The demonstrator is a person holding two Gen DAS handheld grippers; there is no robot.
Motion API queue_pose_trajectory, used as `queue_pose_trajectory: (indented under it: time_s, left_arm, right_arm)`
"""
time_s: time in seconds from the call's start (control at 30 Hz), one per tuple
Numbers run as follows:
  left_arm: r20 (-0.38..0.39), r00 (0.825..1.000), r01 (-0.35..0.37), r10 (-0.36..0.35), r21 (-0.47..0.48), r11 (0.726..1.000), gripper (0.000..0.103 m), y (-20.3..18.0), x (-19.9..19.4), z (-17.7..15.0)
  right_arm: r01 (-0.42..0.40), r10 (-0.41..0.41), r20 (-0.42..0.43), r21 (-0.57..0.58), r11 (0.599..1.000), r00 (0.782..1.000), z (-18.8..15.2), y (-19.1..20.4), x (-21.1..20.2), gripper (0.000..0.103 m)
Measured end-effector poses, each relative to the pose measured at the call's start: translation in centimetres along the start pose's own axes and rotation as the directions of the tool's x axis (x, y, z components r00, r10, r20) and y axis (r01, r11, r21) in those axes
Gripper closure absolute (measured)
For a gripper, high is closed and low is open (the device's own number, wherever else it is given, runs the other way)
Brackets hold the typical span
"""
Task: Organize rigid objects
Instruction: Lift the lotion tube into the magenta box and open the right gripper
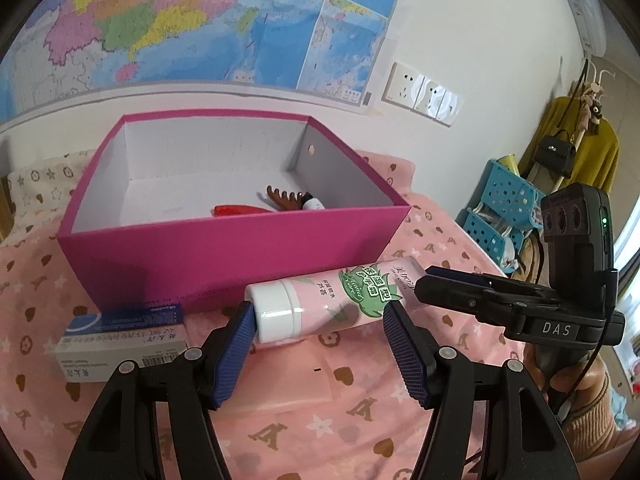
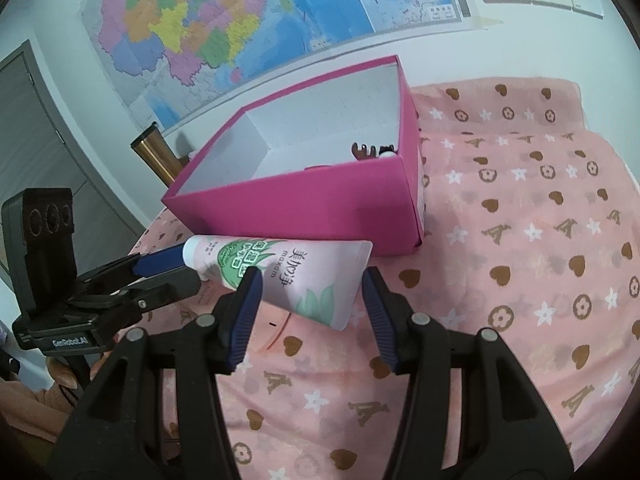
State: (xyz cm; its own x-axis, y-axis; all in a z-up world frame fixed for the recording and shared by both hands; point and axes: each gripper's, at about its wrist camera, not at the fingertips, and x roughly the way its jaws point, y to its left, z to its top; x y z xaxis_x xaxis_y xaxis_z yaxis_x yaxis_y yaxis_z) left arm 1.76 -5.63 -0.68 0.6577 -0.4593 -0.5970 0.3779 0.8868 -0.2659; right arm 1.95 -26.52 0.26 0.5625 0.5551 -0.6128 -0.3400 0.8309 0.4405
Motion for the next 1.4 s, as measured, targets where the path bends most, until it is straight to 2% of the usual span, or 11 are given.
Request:
queue_pose_trajectory:
  time_s: [0.67, 1.4]
  left_arm:
    - [0.076, 0.997, -0.009, 0.006, 0.036, 0.999, 0.037, -0.5, -1.6, 2.5]
    - [0.092, 0.995, -0.03, 0.026, 0.036, 0.999, 0.035, 1.2, 0.9, 6.4]
  right_arm:
    - [-0.006, 0.011, 0.067, -0.063, 0.998, 0.998, 3.1, 1.1, -1.5, 0.048]
    - [0.014, -0.006, 0.082, -0.104, 0.995, 0.997, 7.7, 0.5, 0.6, 0.048]
